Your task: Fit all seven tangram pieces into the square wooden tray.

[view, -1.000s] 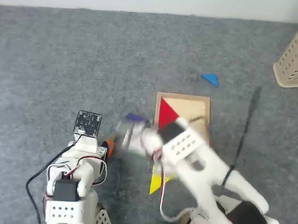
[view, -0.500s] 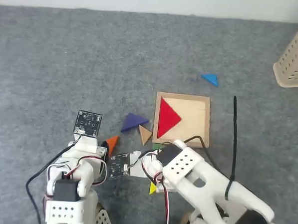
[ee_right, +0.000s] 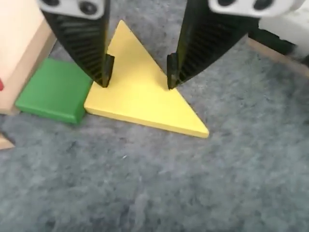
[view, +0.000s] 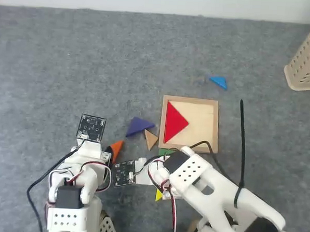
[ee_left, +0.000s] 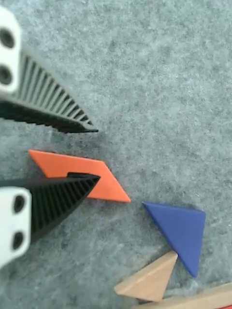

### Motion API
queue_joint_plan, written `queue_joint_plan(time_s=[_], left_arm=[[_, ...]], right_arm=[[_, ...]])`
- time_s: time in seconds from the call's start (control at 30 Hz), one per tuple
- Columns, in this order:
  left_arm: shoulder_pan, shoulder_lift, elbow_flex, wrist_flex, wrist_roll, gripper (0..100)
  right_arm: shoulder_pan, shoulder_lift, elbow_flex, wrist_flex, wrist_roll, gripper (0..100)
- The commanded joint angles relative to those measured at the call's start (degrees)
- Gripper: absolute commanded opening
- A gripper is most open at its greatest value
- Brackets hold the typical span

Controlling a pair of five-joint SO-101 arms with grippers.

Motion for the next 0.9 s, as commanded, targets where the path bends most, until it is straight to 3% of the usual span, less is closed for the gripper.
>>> queue_joint_plan(time_s=[0.0, 0.47, 0.77, 0.87], left_arm=[[0.0, -0.9, -0.3, 0.4, 0.3, 13], [0.0, -0.9, -0.3, 0.4, 0.3, 13], [0.0, -0.9, -0.3, 0.4, 0.3, 13], [0.0, -0.9, -0.3, 0.4, 0.3, 13]], right_arm=[[3.1, -2.1, -0.3, -0.7, -0.6, 19.5], [19.5, -2.8, 3.1, -2.0, -9.5, 14.1], [18.0, -11.3, 1.1, 1.6, -13.8, 13.7], [16.9, -16.1, 0.6, 1.0, -20.5, 13.7]])
